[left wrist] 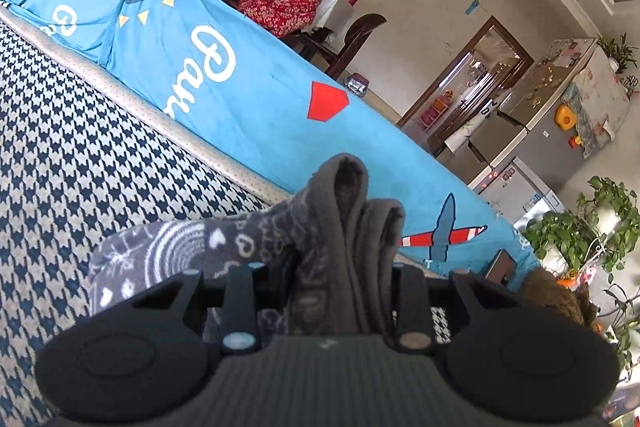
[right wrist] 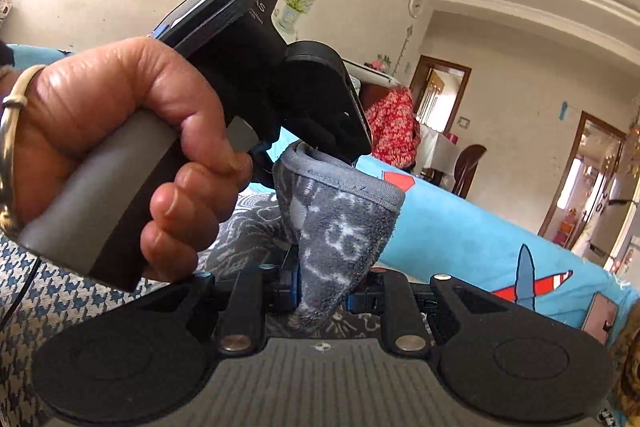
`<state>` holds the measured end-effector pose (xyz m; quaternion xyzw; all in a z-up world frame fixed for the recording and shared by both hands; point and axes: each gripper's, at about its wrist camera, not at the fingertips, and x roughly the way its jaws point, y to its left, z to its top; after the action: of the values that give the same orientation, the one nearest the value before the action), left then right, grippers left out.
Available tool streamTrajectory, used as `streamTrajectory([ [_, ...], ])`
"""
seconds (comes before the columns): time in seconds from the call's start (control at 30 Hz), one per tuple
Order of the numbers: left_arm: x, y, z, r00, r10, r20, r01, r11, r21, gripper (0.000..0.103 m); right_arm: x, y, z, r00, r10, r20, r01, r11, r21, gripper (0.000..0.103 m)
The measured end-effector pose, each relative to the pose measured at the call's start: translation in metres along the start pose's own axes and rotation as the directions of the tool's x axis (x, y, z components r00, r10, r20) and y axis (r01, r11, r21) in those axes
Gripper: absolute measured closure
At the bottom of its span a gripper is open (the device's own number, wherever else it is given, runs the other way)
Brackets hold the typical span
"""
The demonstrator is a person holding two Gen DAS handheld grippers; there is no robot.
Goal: Fold clothes
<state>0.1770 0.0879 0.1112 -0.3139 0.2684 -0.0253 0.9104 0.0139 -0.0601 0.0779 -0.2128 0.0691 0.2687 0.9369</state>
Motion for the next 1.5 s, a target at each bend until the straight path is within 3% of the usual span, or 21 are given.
streamTrajectory([
  [0.3,0.054,0.001,-0.013,0.995,-0.006,-0.099,0.008,1.000,0.020,0.065,0.001,-0.019,-0.023,0.992,0.022,-0.120,-0.015,0.998,0.057,0.085],
  [0.4,0.066,0.002,-0.017,0.993,-0.021,-0.117,0.024,0.999,0.025,0.056,0.001,-0.019,-0.029,0.990,0.026,-0.142,-0.018,0.998,0.058,0.085],
  [0.6,0.079,0.008,-0.022,0.991,-0.058,-0.117,0.058,0.998,0.000,0.048,0.014,-0.027,-0.037,0.983,0.044,-0.177,-0.028,0.995,0.091,0.080],
  [0.73,0.080,0.007,-0.022,0.993,-0.069,-0.099,0.068,0.998,-0.017,0.030,0.046,-0.049,-0.042,0.976,0.066,-0.208,-0.039,0.990,0.134,0.079],
  [0.9,0.065,0.005,-0.016,0.992,-0.101,-0.074,0.100,0.995,-0.010,0.018,0.066,-0.069,-0.049,0.962,0.100,-0.255,-0.037,0.970,0.241,0.078],
  [0.93,0.060,0.005,-0.013,0.993,-0.099,-0.062,0.099,0.995,-0.002,0.016,0.069,-0.073,-0.051,0.956,0.106,-0.275,-0.028,0.962,0.273,0.073],
  [1.07,0.042,0.014,-0.005,0.995,-0.090,-0.038,0.090,0.996,0.010,0.013,0.072,-0.086,-0.055,0.950,0.071,-0.304,0.031,0.947,0.318,0.056],
  [1.1,0.037,0.017,-0.004,0.996,-0.084,-0.038,0.084,0.996,0.006,0.013,0.072,-0.088,-0.055,0.951,0.050,-0.306,0.049,0.949,0.311,0.046],
  [1.2,0.027,0.031,-0.001,0.997,-0.062,-0.041,0.061,0.998,-0.013,0.013,0.071,-0.096,-0.054,0.943,-0.037,-0.330,0.132,0.953,0.271,0.045],
  [1.43,-0.003,0.057,0.011,1.000,-0.006,-0.004,0.006,1.000,-0.021,0.011,0.069,-0.109,-0.043,0.951,-0.151,-0.269,0.203,0.963,0.176,0.045],
  [1.5,-0.010,0.061,0.013,1.000,0.006,0.003,-0.006,1.000,-0.011,0.010,0.068,-0.111,-0.038,0.960,-0.146,-0.240,0.194,0.963,0.189,0.045],
])
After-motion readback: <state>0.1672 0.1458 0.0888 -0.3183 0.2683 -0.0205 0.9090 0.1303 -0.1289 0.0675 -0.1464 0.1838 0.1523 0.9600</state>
